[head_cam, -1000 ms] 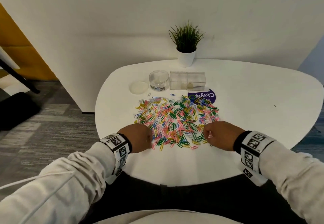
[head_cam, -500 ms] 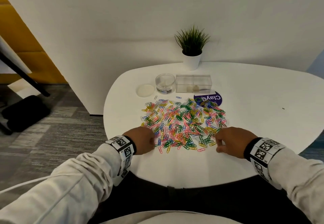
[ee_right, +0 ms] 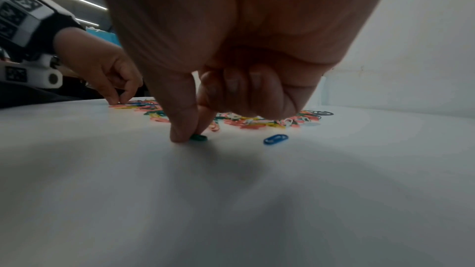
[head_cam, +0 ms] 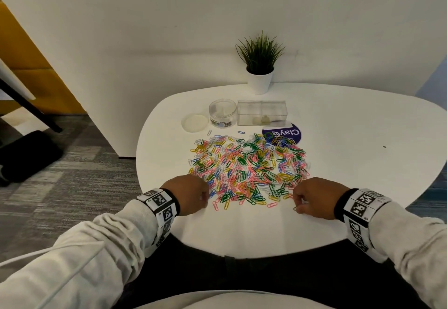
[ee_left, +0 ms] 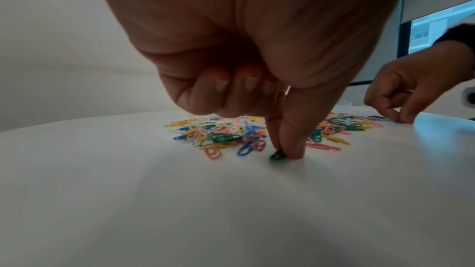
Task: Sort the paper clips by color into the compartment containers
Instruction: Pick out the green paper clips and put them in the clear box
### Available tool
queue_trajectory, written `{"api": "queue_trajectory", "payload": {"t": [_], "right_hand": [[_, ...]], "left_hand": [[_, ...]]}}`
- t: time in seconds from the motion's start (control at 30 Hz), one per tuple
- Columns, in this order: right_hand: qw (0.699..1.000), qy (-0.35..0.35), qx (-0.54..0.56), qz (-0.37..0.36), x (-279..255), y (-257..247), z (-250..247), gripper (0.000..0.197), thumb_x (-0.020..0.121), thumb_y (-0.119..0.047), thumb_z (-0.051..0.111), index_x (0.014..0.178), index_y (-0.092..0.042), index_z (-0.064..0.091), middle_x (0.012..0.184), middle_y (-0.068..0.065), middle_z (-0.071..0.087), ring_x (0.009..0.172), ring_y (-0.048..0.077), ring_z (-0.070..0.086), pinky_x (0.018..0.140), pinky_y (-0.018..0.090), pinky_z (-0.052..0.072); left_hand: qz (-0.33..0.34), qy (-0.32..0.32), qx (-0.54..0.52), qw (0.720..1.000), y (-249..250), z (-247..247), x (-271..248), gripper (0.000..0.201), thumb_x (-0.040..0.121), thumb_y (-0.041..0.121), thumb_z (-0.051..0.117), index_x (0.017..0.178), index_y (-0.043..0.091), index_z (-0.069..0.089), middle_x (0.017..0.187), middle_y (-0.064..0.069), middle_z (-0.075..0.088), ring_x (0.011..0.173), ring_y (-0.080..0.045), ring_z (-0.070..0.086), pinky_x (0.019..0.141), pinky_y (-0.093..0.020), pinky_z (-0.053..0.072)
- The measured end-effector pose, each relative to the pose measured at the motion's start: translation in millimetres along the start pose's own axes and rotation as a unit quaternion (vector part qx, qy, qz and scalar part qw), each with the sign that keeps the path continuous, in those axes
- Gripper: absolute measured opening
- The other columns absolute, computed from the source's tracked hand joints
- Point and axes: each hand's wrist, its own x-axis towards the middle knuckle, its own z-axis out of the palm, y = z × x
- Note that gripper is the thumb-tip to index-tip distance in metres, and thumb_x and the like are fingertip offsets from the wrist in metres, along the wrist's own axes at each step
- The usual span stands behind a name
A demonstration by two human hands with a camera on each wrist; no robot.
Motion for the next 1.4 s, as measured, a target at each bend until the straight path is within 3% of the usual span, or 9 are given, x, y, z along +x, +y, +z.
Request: {"api": "queue_trajectory", "payload": {"t": [0.2,0.3,0.47,0.63,0.83,0.97,1.1,1.2,1.4], "right_hand": [[0.999,0.021,-0.029,-0.013,-1,-4,4,0.011,0.084,-0.035,0.053,0.082,-0.025,0.053,0.085,-0.008,0.059,0.075,0.014,0.054,0.065,0.028,0.044],[0.996,0.069,0.052,-0.005,1,-1,-23,0.011,0.085,-0.029,0.054,0.079,-0.023,0.048,0.081,-0.005,0.057,0.069,0.014,0.048,0.064,0.03,0.042],[0.981,0.152,0.123,0.017,34,29,-114,0.014,0.085,-0.018,0.057,0.078,-0.021,0.046,0.074,-0.005,0.052,0.062,0.012,0.041,0.058,0.026,0.034],[0.971,0.207,0.106,0.052,107,51,-178,0.011,0.089,-0.015,0.053,0.095,-0.021,0.058,0.092,-0.004,0.059,0.086,0.019,0.055,0.072,0.027,0.038],[0.978,0.177,0.099,0.042,181,58,-180,0.021,0.094,-0.011,0.048,0.108,-0.018,0.063,0.112,0.001,0.062,0.109,0.023,0.057,0.088,0.028,0.042],[0.967,0.217,0.128,0.033,185,78,-177,0.034,0.092,-0.005,0.048,0.117,-0.02,0.065,0.124,-0.002,0.063,0.117,0.018,0.055,0.099,0.028,0.041],[0.937,0.298,0.171,0.066,158,97,-158,0.023,0.088,-0.008,0.049,0.094,-0.024,0.064,0.098,-0.006,0.065,0.095,0.017,0.06,0.082,0.026,0.043],[0.978,0.158,0.134,0.03,142,95,-129,0.023,0.089,-0.012,0.053,0.097,-0.027,0.068,0.089,-0.012,0.059,0.092,0.014,0.059,0.077,0.024,0.04],[0.985,0.103,0.139,0.023,145,94,-92,0.032,0.087,-0.032,0.068,0.119,-0.03,0.068,0.103,-0.009,0.059,0.096,0.013,0.055,0.08,0.024,0.04]], "left_hand": [[0.007,-0.007,0.047,0.999,13,0,-5,0.019,0.091,0.038,0.044,0.092,0.022,0.056,0.091,0.004,0.063,0.082,-0.019,0.058,0.066,-0.029,0.043],[-0.051,0.033,-0.133,0.989,9,-17,2,0.025,0.098,0.034,0.044,0.076,0.022,0.049,0.075,0.005,0.055,0.066,-0.012,0.049,0.061,-0.026,0.041],[-0.135,0.017,-0.526,0.84,-10,-77,44,0.025,0.093,0.01,0.046,0.068,0.008,0.045,0.065,-0.014,0.043,0.047,-0.017,0.032,0.045,-0.023,0.026],[-0.12,0.021,-0.574,0.81,10,-140,124,0.019,0.094,0.007,0.045,0.093,0.004,0.065,0.064,-0.004,0.047,0.049,-0.013,0.036,0.043,-0.022,0.02],[-0.1,0.038,-0.532,0.84,58,-167,227,0.023,0.1,0.007,0.041,0.099,0.003,0.064,0.072,-0.007,0.057,0.053,-0.013,0.04,0.044,-0.022,0.031],[-0.05,0.056,-0.425,0.902,88,-169,268,0.026,0.102,0.007,0.041,0.113,0.016,0.063,0.088,0.001,0.058,0.074,-0.014,0.055,0.068,-0.03,0.051],[0.006,0.056,-0.337,0.94,96,-156,286,0.03,0.099,0.004,0.044,0.123,0.012,0.06,0.11,-0.008,0.064,0.091,-0.02,0.062,0.082,-0.024,0.055],[0.059,0.071,-0.164,0.982,94,-156,284,0.037,0.097,0.011,0.046,0.132,0.018,0.058,0.132,-0.005,0.059,0.119,-0.022,0.056,0.1,-0.029,0.044],[0.044,0.134,-0.047,0.989,78,-128,228,0.013,0.092,0.025,0.052,0.092,0.03,0.064,0.101,0.01,0.067,0.094,-0.016,0.06,0.085,-0.033,0.051]]}}
